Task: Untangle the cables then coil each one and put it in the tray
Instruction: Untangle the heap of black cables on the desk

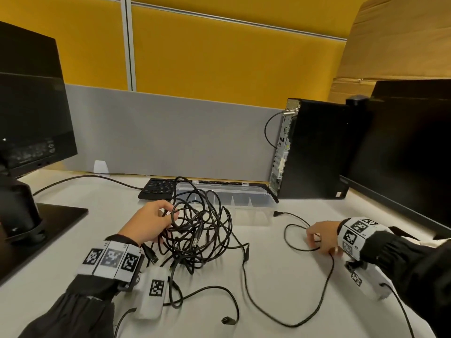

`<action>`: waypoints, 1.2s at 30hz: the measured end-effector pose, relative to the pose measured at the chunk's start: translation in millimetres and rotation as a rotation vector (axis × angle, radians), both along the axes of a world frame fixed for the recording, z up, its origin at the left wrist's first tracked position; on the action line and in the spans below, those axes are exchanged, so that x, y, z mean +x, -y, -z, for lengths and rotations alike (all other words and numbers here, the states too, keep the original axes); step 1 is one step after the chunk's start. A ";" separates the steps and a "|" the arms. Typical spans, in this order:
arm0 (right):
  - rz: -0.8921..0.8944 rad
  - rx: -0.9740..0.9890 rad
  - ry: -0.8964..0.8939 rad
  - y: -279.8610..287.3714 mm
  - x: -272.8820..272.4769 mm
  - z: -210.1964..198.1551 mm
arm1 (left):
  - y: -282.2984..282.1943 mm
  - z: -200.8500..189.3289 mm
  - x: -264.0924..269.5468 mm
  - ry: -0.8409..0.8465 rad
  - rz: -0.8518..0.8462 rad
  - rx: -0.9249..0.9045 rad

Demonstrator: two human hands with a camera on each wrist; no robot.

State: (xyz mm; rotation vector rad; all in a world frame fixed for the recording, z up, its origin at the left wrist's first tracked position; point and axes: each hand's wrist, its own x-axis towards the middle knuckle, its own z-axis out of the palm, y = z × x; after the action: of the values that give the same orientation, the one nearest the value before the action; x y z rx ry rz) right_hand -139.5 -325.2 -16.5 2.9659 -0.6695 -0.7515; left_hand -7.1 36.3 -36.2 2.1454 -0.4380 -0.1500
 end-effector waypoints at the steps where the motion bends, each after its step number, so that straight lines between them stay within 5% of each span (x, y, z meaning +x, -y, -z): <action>1: -0.045 -0.144 0.002 4.1 0.5 -1.8 | 0.0 -0.3 -0.6 0.001 0.001 -0.001; 4: -0.010 -0.321 0.158 17.2 3.2 -10.5 | -0.7 -0.6 -0.8 -0.001 0.001 -0.005; 7: 0.024 -0.226 0.230 24.1 3.8 -21.9 | -1.0 -0.1 0.4 -0.013 -0.005 -0.010; 11: -0.201 -0.057 0.333 -28.9 0.7 -34.2 | 1.2 0.9 1.9 -0.048 -0.020 -0.048; 16: -0.201 0.291 -0.138 -108.0 4.1 -9.6 | 0.9 2.1 3.4 -0.072 -0.031 -0.075; 18: -0.205 0.342 -0.191 -105.4 9.2 1.2 | 0.4 2.8 3.6 -0.081 -0.036 -0.081; 21: -0.020 0.502 -0.038 -67.9 12.7 -2.9 | -1.2 3.4 4.7 -0.101 -0.033 -0.099; 24: 0.387 0.598 0.316 -4.9 8.5 -14.4 | 0.6 4.0 3.4 -0.072 -0.011 -0.100; 29: 0.769 0.436 0.701 80.0 -4.2 -9.3 | 3.4 1.3 -0.2 -0.035 -0.009 -0.130; 36: 0.617 -0.160 0.957 82.2 -2.4 -28.9 | 4.7 -4.3 -6.5 -0.012 -0.031 -0.170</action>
State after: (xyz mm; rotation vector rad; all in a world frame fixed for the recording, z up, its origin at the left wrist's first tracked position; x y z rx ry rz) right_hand -141.9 -407.4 12.4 2.8049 -1.5895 0.8082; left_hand -13.6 31.5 -31.9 1.9819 -0.3963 -0.1039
